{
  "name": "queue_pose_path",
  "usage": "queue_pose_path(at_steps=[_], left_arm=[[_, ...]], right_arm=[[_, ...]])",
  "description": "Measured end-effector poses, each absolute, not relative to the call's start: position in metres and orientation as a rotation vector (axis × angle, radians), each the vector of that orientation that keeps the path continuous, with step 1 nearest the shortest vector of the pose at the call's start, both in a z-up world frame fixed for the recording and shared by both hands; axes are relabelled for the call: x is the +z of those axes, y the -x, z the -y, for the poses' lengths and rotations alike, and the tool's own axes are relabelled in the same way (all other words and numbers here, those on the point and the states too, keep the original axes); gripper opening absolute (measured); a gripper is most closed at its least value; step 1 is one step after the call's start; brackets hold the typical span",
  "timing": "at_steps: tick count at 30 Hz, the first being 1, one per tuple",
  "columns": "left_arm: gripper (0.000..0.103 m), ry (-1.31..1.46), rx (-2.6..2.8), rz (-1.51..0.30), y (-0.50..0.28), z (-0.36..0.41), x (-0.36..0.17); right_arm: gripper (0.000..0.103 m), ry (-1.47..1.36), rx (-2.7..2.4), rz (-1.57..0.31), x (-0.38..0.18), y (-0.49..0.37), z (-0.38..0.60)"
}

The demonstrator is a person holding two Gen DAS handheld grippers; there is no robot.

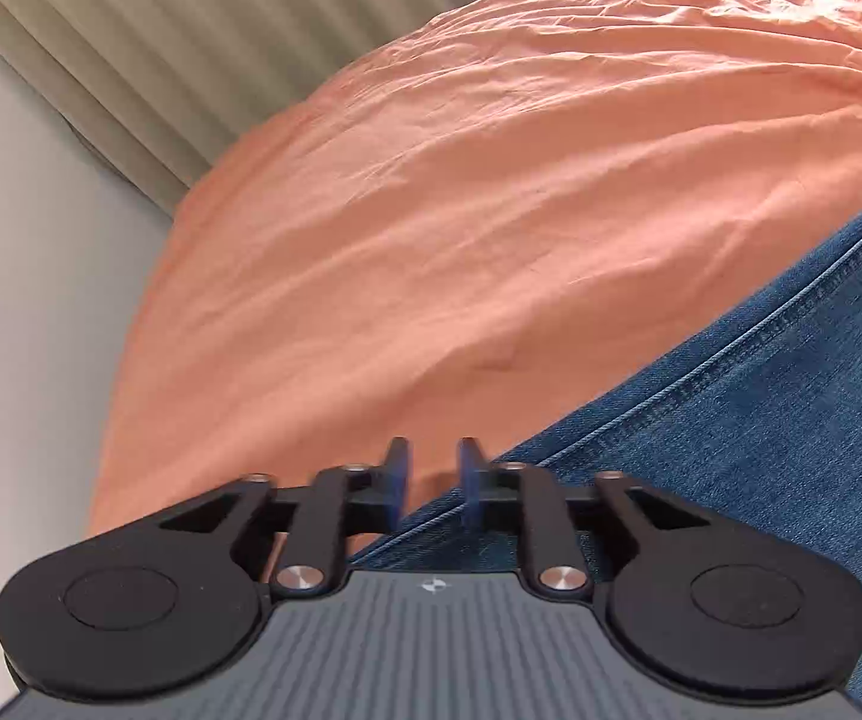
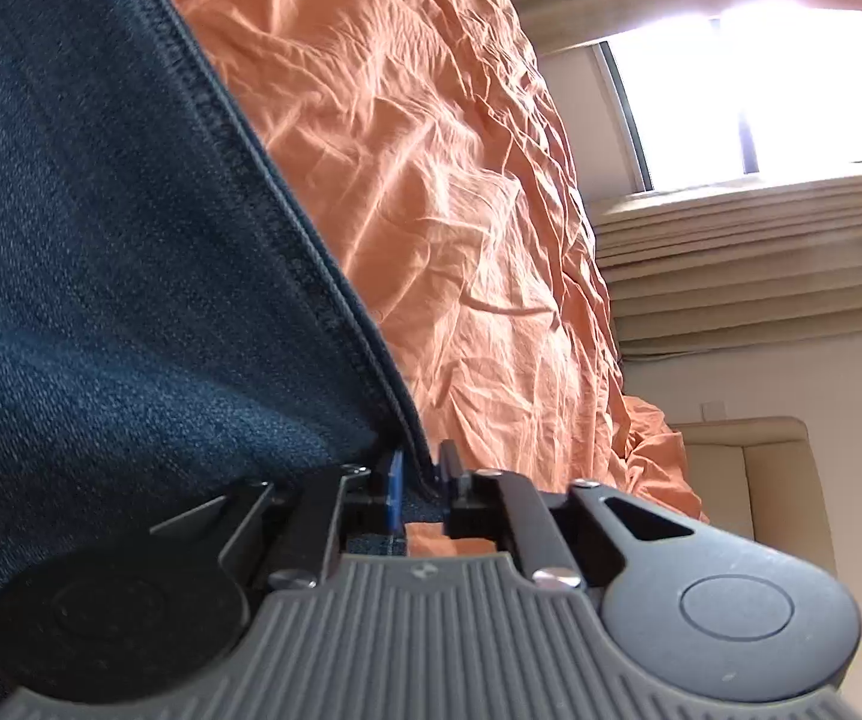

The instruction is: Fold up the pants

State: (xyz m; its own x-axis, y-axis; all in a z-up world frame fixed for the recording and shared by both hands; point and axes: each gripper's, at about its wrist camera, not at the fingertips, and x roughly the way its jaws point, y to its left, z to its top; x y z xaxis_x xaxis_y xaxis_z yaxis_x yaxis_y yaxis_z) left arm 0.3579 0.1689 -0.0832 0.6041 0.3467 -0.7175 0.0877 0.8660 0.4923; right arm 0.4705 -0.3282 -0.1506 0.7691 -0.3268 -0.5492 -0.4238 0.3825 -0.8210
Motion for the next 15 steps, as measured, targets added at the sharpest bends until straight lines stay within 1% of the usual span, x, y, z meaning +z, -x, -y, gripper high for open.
queue_pose_path(at_steps=[1,2,5,11,15], left_arm=[[0.066,-0.507,0.143,-0.917,-0.355,-0.169,-0.08],[0.065,-0.512,0.143,-0.905,-0.352,-0.168,-0.075],[0.065,-0.465,0.151,-0.882,-0.337,-0.175,-0.052],[0.065,-0.114,0.221,-0.834,-0.275,-0.24,0.014],[0.066,0.103,0.278,-0.786,-0.221,-0.294,0.038]], right_arm=[[0.042,1.17,0.064,-0.731,-0.143,-0.468,0.329],[0.045,1.128,0.061,-0.737,-0.135,-0.464,0.328],[0.045,0.934,0.077,-0.765,-0.1,-0.445,0.32],[0.049,0.493,0.239,-0.799,-0.035,-0.378,0.273],[0.052,0.3,0.349,-0.808,-0.02,-0.334,0.226]])
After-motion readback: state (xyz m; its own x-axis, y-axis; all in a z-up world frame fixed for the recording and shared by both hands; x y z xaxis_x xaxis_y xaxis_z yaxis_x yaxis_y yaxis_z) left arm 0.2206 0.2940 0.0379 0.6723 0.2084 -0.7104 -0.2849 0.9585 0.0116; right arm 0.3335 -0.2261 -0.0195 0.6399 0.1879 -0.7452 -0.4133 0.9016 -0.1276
